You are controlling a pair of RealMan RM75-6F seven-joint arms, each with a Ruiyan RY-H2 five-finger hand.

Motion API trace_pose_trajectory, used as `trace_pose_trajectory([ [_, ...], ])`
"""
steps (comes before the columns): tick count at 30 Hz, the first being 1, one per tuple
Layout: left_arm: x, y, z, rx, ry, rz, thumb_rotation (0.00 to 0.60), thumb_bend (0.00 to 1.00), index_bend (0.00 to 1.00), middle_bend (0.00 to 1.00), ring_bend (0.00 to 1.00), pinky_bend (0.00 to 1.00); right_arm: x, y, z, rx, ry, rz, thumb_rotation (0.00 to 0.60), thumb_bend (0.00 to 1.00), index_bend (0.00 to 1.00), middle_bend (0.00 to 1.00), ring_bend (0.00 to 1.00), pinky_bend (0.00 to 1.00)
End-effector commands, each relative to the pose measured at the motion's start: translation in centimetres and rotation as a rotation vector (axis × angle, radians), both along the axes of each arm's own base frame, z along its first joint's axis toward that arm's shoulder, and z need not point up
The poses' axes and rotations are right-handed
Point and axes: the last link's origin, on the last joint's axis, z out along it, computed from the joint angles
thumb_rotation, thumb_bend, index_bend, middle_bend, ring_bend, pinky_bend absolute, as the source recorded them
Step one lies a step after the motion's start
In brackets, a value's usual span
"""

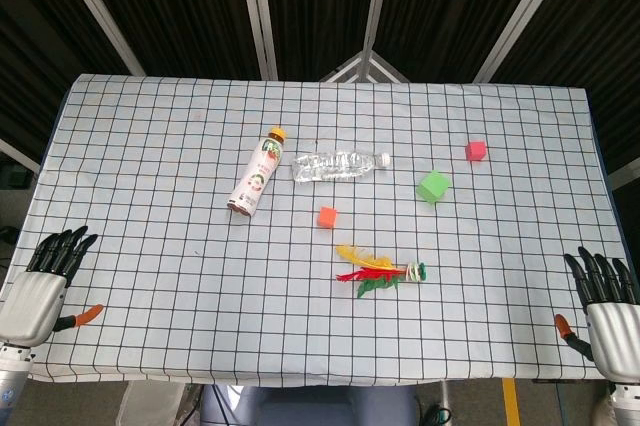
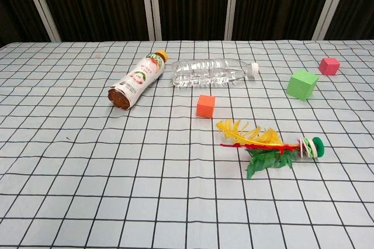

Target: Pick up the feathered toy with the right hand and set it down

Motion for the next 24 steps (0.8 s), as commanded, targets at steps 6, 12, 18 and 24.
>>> trace_pose_trajectory([
  [6, 0.0, 0.0, 0.0, 0.0, -0.003, 0.001, 0.6, 0.0, 0.0, 0.0, 0.0, 0.0, 0.3, -0.1, -0.3, 0.01, -0.04, -0.001, 0.6, 0.35, 0.0, 0.0, 0.0, 0.0],
  [12, 0.0, 0.1, -0.1, -0.004, -0.005, 0.002, 0.6, 0.0, 0.0, 0.0, 0.0, 0.0, 1.8, -2.1, -0.8, 0.021, -0.129, 0.029, 0.6, 0.35, 0.0, 0.0, 0.0, 0.0],
  [18, 0.0, 0.1, -0.1, -0.008, -0.008, 0.005, 0.6, 0.0, 0.0, 0.0, 0.0, 0.0, 4.9, -5.3, -2.6, 0.088, -0.234, 0.11, 0.6, 0.35, 0.24, 0.04, 0.0, 0.0],
  [24, 0.0, 0.1, 0.0, -0.008, -0.013, 0.005, 0.6, 0.0, 0.0, 0.0, 0.0, 0.0, 8.7, -8.0, -6.6, 0.191, -0.309, 0.159, 0.6, 0.35, 0.37, 0.14, 0.0, 0.0],
])
